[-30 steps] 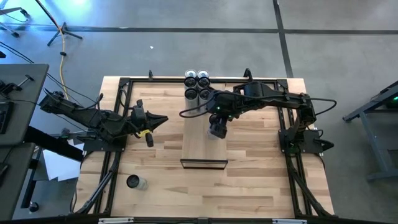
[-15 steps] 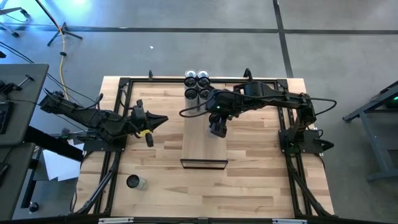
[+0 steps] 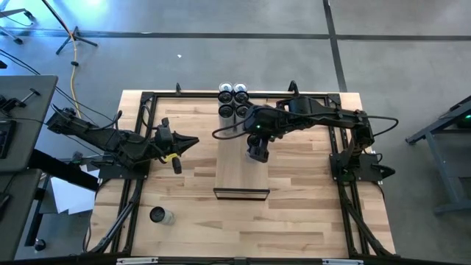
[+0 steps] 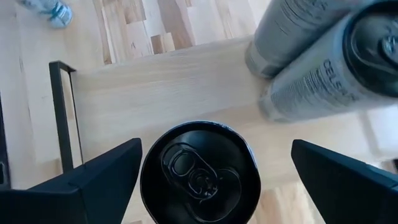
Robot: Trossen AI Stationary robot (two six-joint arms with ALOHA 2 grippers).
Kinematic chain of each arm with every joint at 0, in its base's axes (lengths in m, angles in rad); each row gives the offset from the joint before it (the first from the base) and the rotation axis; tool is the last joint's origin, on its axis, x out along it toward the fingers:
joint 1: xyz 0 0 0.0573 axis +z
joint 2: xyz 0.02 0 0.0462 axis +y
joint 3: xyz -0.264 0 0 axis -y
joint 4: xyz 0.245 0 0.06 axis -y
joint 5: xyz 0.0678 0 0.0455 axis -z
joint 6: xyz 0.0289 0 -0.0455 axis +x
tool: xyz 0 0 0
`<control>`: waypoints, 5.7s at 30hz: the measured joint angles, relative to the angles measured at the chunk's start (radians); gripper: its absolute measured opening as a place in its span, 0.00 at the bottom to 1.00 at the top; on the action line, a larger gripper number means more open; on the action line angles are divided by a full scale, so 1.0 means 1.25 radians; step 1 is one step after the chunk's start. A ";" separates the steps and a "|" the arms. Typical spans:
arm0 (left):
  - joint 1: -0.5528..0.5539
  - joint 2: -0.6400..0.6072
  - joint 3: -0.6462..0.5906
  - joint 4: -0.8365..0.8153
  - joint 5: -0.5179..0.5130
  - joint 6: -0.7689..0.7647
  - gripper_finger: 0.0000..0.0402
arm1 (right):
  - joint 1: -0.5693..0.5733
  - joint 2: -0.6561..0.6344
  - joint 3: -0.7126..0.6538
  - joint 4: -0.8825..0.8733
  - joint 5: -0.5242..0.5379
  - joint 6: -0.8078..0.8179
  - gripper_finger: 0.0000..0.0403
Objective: Place canned beverage on shelf
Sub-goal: Put the right white blue soda can on the shelf
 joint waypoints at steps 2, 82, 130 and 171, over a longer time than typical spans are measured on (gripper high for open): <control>0.000 0.000 0.000 0.000 0.000 0.000 0.00 | 0.000 0.000 0.000 0.005 0.000 -0.026 0.99; 0.000 0.000 0.000 0.000 0.000 -0.004 0.00 | -0.047 0.000 0.000 0.090 -0.183 -0.779 0.99; 0.000 -0.011 0.001 0.007 0.015 0.008 0.00 | -0.044 0.019 0.000 0.068 -0.143 -0.572 0.61; 0.000 -0.011 0.001 0.001 -0.107 -0.003 0.00 | 0.002 0.020 0.000 0.045 0.101 -0.128 0.67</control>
